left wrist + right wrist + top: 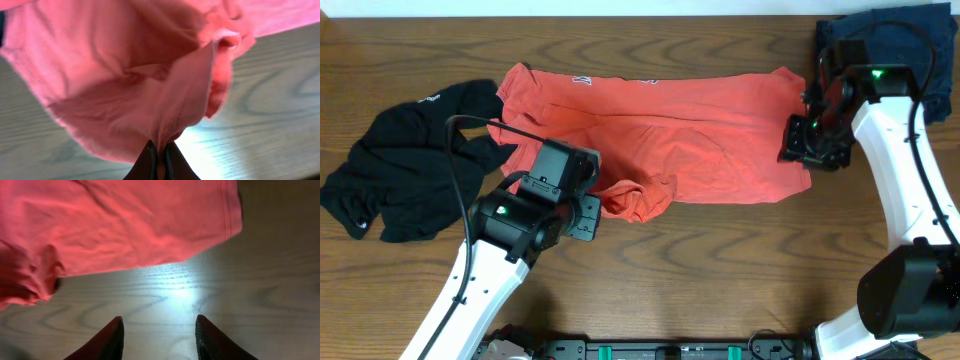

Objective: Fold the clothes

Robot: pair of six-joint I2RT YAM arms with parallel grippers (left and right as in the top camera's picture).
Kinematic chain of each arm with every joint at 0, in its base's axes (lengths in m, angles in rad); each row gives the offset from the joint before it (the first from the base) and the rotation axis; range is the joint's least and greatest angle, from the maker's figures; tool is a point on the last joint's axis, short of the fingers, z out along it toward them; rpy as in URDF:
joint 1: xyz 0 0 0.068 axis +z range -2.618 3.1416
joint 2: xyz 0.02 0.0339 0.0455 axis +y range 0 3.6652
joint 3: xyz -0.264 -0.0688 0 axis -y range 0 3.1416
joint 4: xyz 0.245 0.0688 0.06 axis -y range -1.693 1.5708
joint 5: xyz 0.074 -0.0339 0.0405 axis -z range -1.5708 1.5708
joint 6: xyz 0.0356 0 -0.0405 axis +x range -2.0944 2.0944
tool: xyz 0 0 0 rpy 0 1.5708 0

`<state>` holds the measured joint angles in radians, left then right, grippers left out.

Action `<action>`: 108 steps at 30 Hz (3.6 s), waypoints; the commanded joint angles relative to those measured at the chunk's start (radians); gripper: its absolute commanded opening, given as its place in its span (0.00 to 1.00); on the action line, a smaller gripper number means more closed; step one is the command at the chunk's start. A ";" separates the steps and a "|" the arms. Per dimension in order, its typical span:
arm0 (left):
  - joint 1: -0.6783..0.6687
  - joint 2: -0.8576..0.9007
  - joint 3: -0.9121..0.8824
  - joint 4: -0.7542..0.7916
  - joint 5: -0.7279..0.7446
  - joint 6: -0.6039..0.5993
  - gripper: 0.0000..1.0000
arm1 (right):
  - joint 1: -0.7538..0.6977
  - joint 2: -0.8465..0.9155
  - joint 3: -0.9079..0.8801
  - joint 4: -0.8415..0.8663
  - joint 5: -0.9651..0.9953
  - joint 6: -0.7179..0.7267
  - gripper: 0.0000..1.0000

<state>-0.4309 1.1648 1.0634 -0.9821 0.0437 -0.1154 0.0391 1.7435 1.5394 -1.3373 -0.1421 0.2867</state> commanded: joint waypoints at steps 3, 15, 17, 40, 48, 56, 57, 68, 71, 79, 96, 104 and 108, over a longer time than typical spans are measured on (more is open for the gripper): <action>0.041 -0.002 0.004 0.003 -0.106 -0.067 0.06 | 0.012 -0.006 -0.140 0.069 -0.005 0.043 0.43; 0.190 -0.002 0.003 0.034 -0.116 -0.066 0.06 | 0.014 -0.006 -0.363 0.335 0.116 0.043 0.39; 0.201 -0.002 0.003 0.034 -0.116 -0.066 0.06 | 0.014 -0.006 -0.374 0.350 0.181 0.043 0.39; 0.219 0.011 -0.008 0.053 -0.117 -0.065 0.06 | -0.079 0.003 -0.529 0.659 0.304 0.120 0.38; 0.219 0.025 -0.008 0.056 -0.116 -0.065 0.06 | -0.088 0.009 -0.583 0.774 0.269 0.117 0.37; 0.219 0.025 -0.008 0.057 -0.117 -0.065 0.06 | -0.087 0.009 -0.585 0.812 0.196 0.122 0.36; 0.219 0.025 -0.008 0.057 -0.116 -0.065 0.06 | -0.085 0.009 -0.585 0.822 0.184 0.122 0.36; 0.219 0.025 -0.008 0.060 -0.116 -0.062 0.06 | -0.063 0.009 -0.586 0.819 0.175 0.129 0.33; 0.219 0.025 -0.008 0.060 -0.116 -0.062 0.06 | -0.061 0.009 -0.586 0.784 0.185 0.128 0.33; 0.219 0.025 -0.008 0.060 -0.116 -0.062 0.06 | -0.061 0.009 -0.590 0.733 0.252 0.128 0.34; 0.219 0.025 -0.008 0.062 -0.117 -0.062 0.06 | -0.061 0.008 -0.689 0.866 0.239 0.156 0.05; 0.219 -0.003 0.006 0.039 -0.191 -0.063 0.06 | -0.073 -0.054 -0.628 0.692 0.212 0.207 0.01; 0.239 -0.061 0.043 0.000 -0.319 -0.126 0.06 | -0.119 -0.145 -0.569 0.573 0.212 0.188 0.01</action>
<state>-0.2146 1.1633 1.0630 -0.9615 -0.1375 -0.1780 -0.0425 1.6798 0.9146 -0.7330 0.0643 0.4675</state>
